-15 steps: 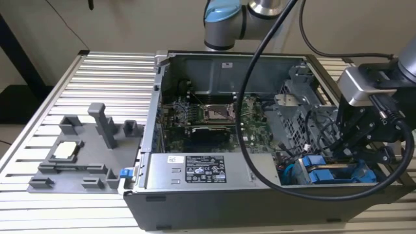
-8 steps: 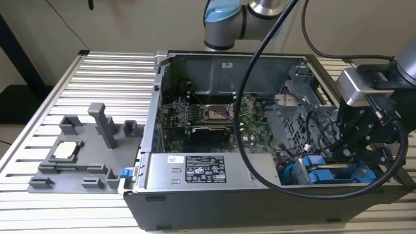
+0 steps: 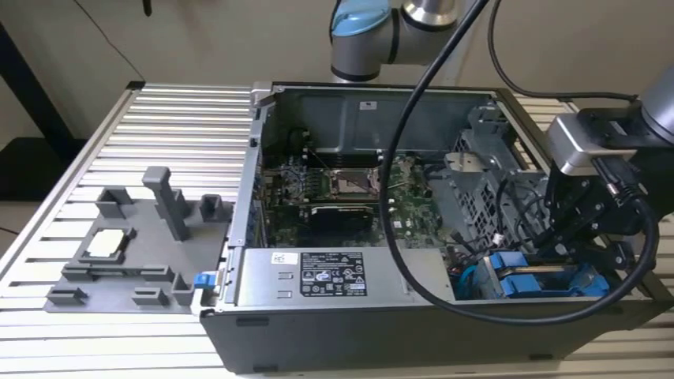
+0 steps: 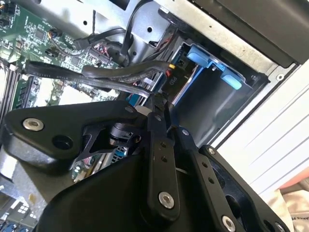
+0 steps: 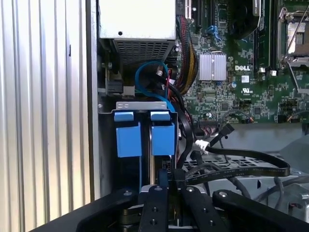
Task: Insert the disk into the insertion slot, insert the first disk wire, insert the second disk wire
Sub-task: 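Insert the second disk wire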
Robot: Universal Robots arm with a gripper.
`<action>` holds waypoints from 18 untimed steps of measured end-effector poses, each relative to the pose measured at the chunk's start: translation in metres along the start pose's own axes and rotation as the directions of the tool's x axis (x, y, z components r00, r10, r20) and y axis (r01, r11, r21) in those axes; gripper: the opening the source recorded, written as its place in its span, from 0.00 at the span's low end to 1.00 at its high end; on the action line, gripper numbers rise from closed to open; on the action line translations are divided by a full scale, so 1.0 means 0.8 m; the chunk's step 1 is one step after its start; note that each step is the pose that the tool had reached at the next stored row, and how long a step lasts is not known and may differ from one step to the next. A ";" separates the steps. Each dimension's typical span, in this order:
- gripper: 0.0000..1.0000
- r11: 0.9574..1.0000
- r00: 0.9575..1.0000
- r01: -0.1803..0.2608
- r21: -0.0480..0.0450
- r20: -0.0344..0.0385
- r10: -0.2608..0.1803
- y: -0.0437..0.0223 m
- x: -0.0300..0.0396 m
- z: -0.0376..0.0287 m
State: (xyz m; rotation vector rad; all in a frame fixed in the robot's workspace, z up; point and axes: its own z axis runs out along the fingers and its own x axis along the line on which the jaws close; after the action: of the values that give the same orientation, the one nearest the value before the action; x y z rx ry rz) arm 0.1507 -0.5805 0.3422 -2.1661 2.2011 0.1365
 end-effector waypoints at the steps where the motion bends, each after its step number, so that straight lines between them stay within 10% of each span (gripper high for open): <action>1: 0.16 1.000 1.000 0.000 0.000 0.000 0.000 -0.0004 0.0000 0.0004; 18: 0.16 1.000 1.000 0.000 -0.003 0.000 0.000 -0.0030 0.0005 0.0062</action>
State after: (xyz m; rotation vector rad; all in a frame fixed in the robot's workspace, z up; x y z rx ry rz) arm 0.1530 -0.5805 0.3372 -2.1674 2.2027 0.1397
